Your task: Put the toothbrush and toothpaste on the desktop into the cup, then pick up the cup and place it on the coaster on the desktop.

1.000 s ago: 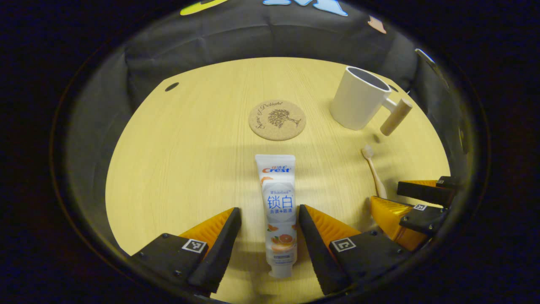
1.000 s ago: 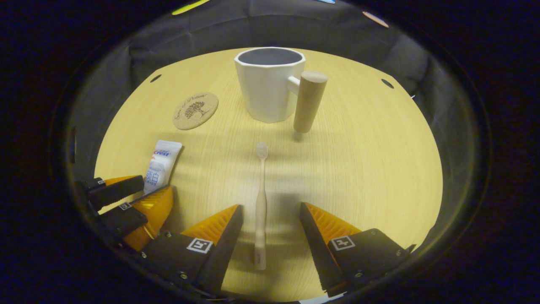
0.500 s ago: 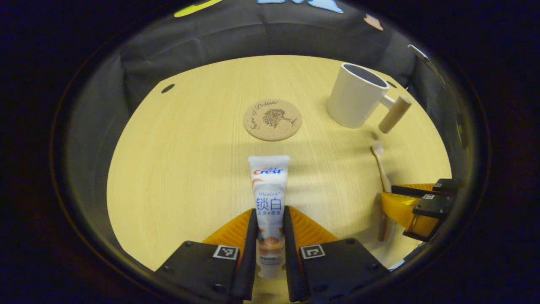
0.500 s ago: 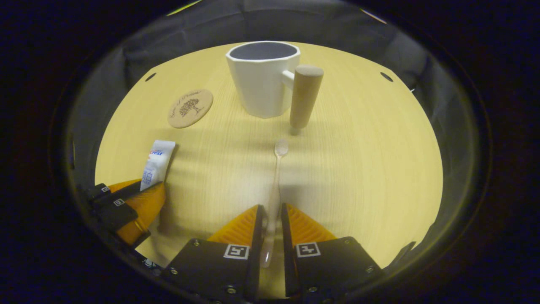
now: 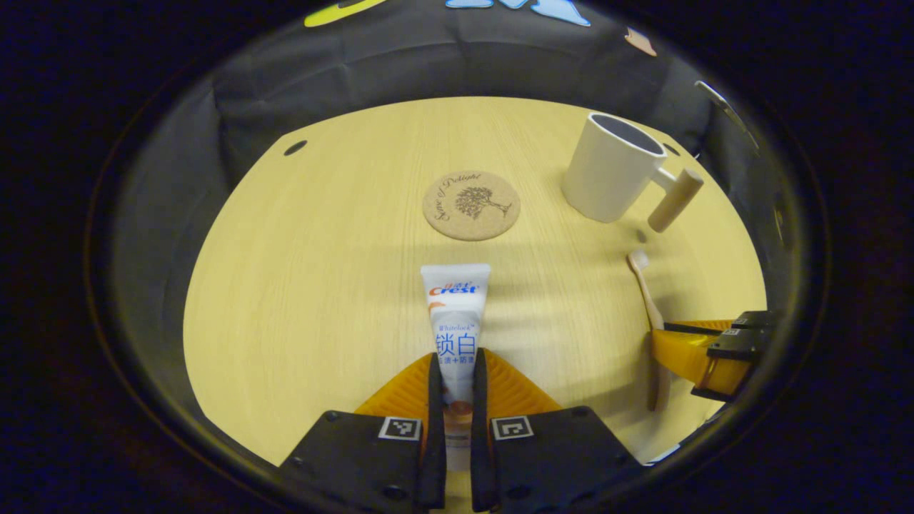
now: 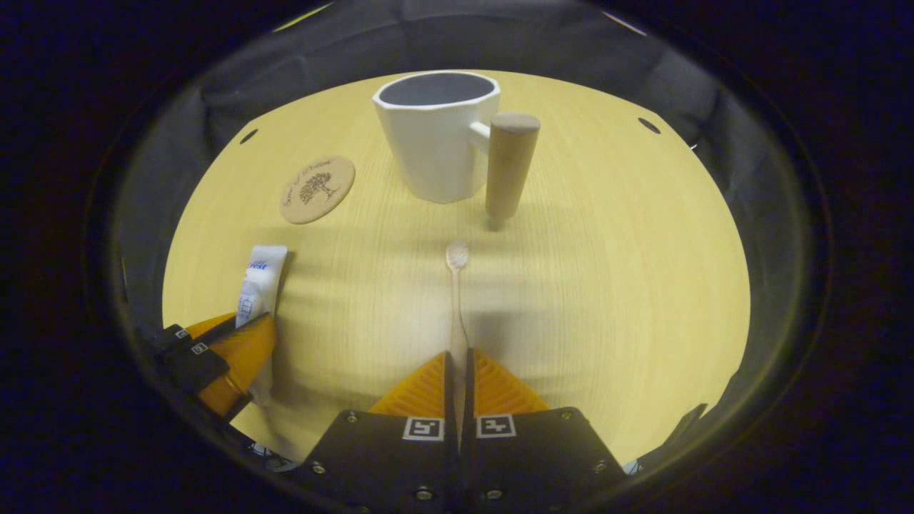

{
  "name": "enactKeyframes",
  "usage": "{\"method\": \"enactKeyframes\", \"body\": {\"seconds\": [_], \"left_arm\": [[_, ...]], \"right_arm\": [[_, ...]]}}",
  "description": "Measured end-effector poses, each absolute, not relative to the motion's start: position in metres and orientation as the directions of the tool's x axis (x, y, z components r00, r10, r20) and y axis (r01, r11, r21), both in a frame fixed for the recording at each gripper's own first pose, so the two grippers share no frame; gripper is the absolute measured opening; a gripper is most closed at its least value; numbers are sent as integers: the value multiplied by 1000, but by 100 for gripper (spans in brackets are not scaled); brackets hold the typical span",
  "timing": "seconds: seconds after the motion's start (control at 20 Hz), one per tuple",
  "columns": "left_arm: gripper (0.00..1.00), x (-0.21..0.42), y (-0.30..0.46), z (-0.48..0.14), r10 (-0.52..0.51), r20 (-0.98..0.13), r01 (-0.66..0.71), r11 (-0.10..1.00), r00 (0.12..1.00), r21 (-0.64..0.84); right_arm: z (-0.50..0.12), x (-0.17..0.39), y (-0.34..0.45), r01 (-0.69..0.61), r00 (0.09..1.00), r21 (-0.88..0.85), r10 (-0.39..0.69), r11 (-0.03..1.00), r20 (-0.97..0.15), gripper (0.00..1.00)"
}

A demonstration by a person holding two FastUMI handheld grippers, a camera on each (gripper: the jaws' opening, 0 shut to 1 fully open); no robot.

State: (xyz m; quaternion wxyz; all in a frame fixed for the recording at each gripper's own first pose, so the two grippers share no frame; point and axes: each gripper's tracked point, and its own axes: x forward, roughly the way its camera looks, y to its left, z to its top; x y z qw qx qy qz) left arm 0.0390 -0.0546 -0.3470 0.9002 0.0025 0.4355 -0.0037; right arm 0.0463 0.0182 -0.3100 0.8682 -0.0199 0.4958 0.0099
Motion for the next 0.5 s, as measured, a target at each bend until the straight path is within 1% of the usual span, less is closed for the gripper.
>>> {"method": "enactKeyframes", "body": {"seconds": [0.2, 0.3, 0.5], "left_arm": [[22, 38, -54, -346, -15, -781, 18, 1000, 625, -4], [22, 37, -49, -344, -4, -777, 6, 1000, 629, 0], [22, 36, -43, -337, 9, -763, -1, 1000, 647, 10]], "right_arm": [[-306, 45, 20, -34, 518, 14, 30, 999, -855, 2], [-301, 44, 20, -33, 528, 29, 42, 999, -848, 2], [-279, 31, 28, -53, 548, 83, 99, 995, -831, 2]]}}
